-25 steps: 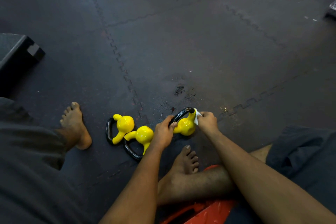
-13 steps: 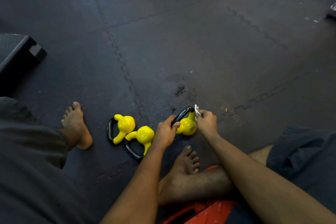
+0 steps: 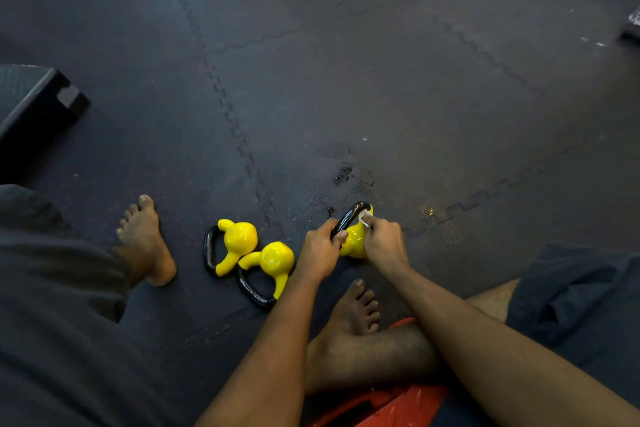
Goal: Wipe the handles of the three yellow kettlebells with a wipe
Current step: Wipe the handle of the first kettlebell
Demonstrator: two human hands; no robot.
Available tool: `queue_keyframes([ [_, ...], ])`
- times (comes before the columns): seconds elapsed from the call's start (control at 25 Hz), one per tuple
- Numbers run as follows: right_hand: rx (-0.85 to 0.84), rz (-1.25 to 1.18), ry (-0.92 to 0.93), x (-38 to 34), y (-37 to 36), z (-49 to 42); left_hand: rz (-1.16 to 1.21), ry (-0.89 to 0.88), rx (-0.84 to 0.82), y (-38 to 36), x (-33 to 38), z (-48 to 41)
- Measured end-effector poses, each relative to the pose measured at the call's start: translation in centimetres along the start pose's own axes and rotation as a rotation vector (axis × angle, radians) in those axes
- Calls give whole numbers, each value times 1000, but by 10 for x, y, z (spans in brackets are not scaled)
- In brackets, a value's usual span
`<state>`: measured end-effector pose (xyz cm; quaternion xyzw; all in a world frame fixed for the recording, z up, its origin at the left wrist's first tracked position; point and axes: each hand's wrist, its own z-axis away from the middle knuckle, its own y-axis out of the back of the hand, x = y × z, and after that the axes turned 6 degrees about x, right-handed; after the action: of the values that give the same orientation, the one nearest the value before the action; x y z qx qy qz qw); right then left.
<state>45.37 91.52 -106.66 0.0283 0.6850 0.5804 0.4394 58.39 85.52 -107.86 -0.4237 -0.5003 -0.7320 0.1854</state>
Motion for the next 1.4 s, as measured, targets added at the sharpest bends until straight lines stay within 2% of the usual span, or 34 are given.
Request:
queue_keyframes([
  [0.08, -40, 25, 64, -3, 0, 3, 5, 0, -4, -1, 1, -1],
  [0.28, 14, 29, 8, -1, -1, 2, 1, -29, -8, -3, 3, 0],
  [0.36, 63, -35, -87, 2, 4, -1, -1, -43, -3, -3, 2, 1],
  [0.52, 260, -137, -385, 14, 19, -15, 21, -24, 6, 0, -2, -3],
  [0.64, 310, -328, -434, 21, 26, -27, 17, 19, -12, 3, -7, -6],
  [0.68, 263, -386, -418, 21, 25, -30, 5, 19, -24, 4, -9, -7],
  [0.8, -46, -487, -342, 18, 18, -34, -19, -11, -68, 9, -15, -7],
  [0.92, -211, -514, -375, 24, 13, -41, -35, -33, -108, 16, -18, -6],
  [1.04, -264, -455, -396, 18, 24, -41, -41, -53, -133, 18, -17, -6],
  [1.12, -289, -333, -287, 8, 34, -39, -44, -63, -136, 18, -16, -7],
  [1.32, -408, -104, -151, 1, 49, -34, -53, -91, -147, 16, -10, -6],
  [1.4, -359, -146, -155, 2, 47, -33, -43, -77, -134, 16, -9, -6],
])
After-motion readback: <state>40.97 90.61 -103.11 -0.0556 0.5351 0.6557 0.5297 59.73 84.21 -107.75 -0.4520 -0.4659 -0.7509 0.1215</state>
